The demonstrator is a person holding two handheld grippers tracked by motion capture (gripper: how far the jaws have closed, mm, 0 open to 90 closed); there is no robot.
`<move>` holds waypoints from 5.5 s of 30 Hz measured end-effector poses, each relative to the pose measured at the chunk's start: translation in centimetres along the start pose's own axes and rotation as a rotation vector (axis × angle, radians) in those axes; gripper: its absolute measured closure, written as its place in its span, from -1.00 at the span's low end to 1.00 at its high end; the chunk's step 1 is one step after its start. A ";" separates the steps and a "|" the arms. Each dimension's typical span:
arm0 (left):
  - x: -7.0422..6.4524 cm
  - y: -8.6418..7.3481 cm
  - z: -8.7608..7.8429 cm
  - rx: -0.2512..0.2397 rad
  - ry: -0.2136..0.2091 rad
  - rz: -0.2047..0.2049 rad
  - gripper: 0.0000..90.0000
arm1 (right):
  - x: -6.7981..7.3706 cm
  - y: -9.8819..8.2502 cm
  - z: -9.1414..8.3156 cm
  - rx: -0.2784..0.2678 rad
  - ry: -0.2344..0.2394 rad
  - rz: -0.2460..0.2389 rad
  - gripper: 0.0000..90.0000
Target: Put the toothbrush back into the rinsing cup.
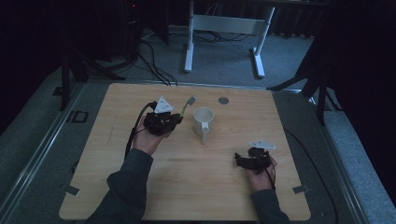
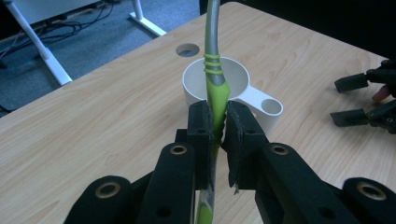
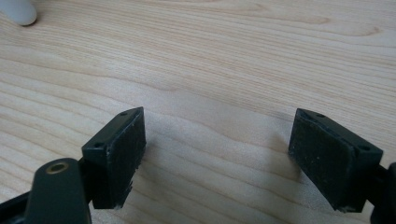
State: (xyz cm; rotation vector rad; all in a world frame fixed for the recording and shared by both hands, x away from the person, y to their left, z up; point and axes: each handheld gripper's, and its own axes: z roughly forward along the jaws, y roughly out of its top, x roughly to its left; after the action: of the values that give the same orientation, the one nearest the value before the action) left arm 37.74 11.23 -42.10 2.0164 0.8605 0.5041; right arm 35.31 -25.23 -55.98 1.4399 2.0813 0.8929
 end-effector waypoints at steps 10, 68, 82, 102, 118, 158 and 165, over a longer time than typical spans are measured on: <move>0.0 0.1 0.0 -0.027 -0.006 -0.023 0.80 | 0.0 0.0 0.0 0.000 0.000 0.000 -0.59; -0.6 1.3 1.1 -0.186 -0.039 -0.084 0.80 | 0.0 0.0 0.0 0.000 0.000 0.000 -0.59; -0.9 1.6 1.4 -0.219 -0.036 -0.069 0.80 | 0.0 0.0 0.0 0.000 0.000 0.000 -0.59; -1.4 1.7 2.2 -0.274 -0.053 -0.044 0.80 | 0.0 0.0 0.0 0.000 0.000 0.000 -0.59; -1.6 1.7 2.8 -0.303 -0.068 -0.052 0.79 | 0.0 0.0 0.0 0.000 0.000 0.000 -0.59; -2.2 1.8 3.8 -0.312 -0.133 -0.108 0.80 | 0.0 0.0 0.0 0.000 0.000 -0.001 -0.59; -2.5 1.8 3.6 -0.296 -0.153 -0.109 0.81 | 0.0 0.0 0.0 0.000 0.000 -0.001 -0.59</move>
State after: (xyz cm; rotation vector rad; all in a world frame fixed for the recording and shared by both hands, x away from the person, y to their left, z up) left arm 39.00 6.68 -42.69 1.7045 0.7499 0.3850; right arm 35.31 -25.24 -55.98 1.4388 2.0818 0.8927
